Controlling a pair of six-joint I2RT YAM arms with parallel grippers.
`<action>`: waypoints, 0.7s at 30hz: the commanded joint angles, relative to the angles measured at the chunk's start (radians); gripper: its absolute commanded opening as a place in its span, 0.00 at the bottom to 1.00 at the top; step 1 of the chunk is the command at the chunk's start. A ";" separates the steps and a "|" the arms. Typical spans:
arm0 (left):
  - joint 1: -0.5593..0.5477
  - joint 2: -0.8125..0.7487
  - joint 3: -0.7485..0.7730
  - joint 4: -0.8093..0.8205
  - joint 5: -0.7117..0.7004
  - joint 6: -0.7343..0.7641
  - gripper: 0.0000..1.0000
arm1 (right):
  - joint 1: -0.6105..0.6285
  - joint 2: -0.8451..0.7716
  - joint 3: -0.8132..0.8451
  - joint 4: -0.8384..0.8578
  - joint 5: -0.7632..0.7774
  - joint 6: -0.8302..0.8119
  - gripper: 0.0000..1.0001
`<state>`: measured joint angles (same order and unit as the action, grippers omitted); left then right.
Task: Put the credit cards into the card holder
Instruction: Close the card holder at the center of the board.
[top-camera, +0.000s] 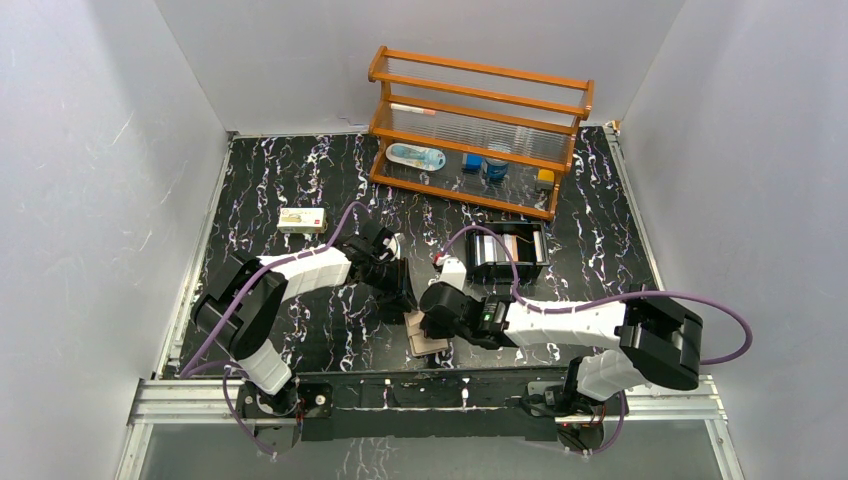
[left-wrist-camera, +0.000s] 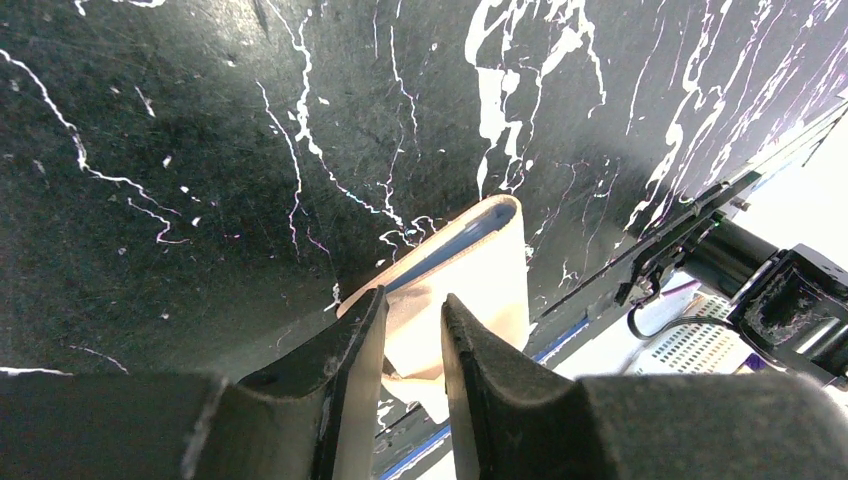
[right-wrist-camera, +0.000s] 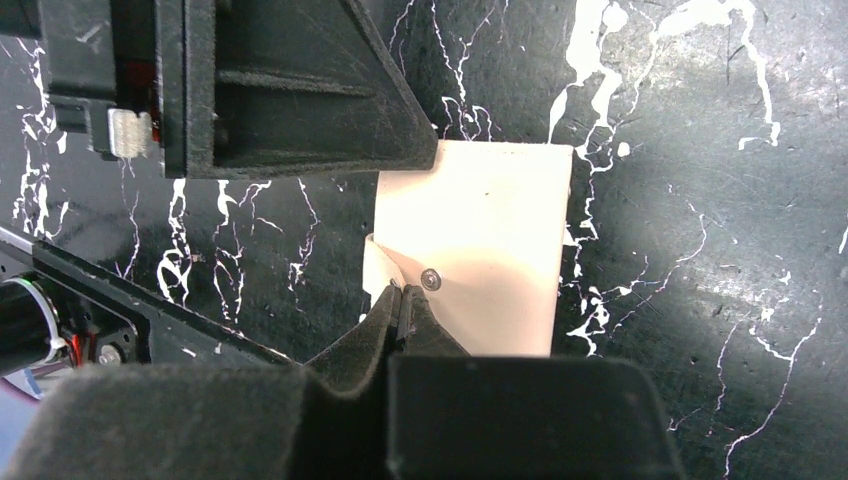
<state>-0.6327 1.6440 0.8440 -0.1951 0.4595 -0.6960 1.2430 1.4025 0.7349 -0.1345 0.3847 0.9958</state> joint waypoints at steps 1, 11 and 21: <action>-0.004 -0.026 -0.019 -0.046 -0.024 0.006 0.26 | -0.004 0.003 -0.012 0.006 0.005 0.020 0.00; -0.004 -0.029 -0.019 -0.047 -0.026 0.004 0.26 | -0.004 0.038 -0.025 0.004 0.017 0.025 0.00; -0.006 -0.038 -0.020 -0.050 -0.025 0.003 0.26 | -0.010 0.067 -0.034 0.003 0.022 0.029 0.00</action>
<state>-0.6327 1.6436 0.8433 -0.1989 0.4507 -0.6991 1.2423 1.4490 0.7216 -0.1310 0.3851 1.0172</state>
